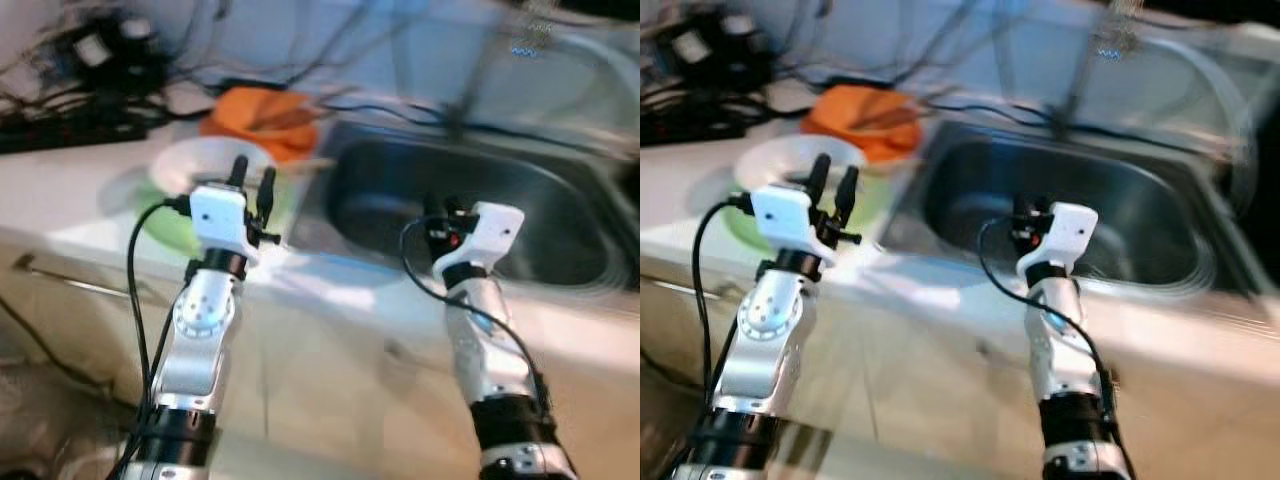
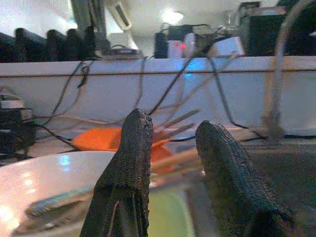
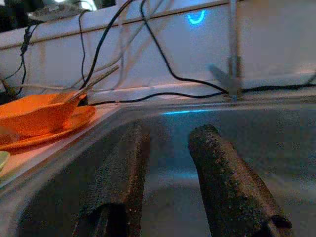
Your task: Kitchen organization
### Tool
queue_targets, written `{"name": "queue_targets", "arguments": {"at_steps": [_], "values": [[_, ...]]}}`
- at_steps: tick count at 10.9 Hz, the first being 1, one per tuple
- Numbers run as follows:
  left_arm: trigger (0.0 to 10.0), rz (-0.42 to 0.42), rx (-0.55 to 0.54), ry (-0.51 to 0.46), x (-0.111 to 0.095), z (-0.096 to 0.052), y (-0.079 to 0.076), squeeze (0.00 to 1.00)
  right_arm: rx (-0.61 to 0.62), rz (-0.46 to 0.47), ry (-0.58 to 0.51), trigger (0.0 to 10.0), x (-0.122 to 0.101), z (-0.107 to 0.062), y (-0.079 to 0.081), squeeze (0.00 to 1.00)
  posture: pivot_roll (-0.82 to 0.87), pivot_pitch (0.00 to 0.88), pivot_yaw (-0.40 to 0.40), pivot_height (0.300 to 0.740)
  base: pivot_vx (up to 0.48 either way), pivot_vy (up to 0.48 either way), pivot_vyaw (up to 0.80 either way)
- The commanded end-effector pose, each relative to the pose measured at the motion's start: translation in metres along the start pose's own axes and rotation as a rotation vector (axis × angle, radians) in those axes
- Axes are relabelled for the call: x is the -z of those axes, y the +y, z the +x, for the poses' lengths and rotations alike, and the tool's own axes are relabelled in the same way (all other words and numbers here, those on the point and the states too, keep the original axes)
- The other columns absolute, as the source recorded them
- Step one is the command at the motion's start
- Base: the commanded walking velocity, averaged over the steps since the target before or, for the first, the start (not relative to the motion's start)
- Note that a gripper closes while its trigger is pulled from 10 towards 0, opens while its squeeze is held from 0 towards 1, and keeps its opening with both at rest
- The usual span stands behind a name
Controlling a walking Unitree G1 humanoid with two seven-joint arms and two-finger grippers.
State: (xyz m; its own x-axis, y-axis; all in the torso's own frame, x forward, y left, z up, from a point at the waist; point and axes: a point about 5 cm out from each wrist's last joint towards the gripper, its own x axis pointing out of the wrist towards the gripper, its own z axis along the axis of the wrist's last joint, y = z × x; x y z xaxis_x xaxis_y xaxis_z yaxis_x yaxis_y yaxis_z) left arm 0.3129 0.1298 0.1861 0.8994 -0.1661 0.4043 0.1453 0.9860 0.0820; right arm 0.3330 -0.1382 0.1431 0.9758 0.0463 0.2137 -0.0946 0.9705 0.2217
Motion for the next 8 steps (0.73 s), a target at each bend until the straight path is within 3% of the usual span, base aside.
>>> {"name": "queue_targets", "arguments": {"at_steps": [1, 4, 8], "values": [[10.0, 0.006, -0.009, -0.031, -0.008, 0.003, 0.002, 0.0, -0.002, 0.0, -0.01, 10.0, -0.003, 0.002, 0.002, 0.0, 0.2, 0.04, -0.059, 0.74, 0.0, 0.0, 0.0], [10.0, 0.009, -0.012, -0.085, -0.025, 0.007, 0.004, 0.0, -0.004, 0.003, -0.008, 10.0, -0.002, 0.001, 0.002, 0.0, 0.2, 0.04, -0.058, 0.74, 0.0, 0.0, 0.0], [10.0, 0.006, -0.01, -0.054, -0.021, 0.004, 0.004, 0.0, -0.014, 0.004, 0.004, 10.0, 0.0, 0.002, 0.004, 0.0, 0.21, 0.041, -0.061, 0.74, 0.0, 0.0, 0.0]]}}
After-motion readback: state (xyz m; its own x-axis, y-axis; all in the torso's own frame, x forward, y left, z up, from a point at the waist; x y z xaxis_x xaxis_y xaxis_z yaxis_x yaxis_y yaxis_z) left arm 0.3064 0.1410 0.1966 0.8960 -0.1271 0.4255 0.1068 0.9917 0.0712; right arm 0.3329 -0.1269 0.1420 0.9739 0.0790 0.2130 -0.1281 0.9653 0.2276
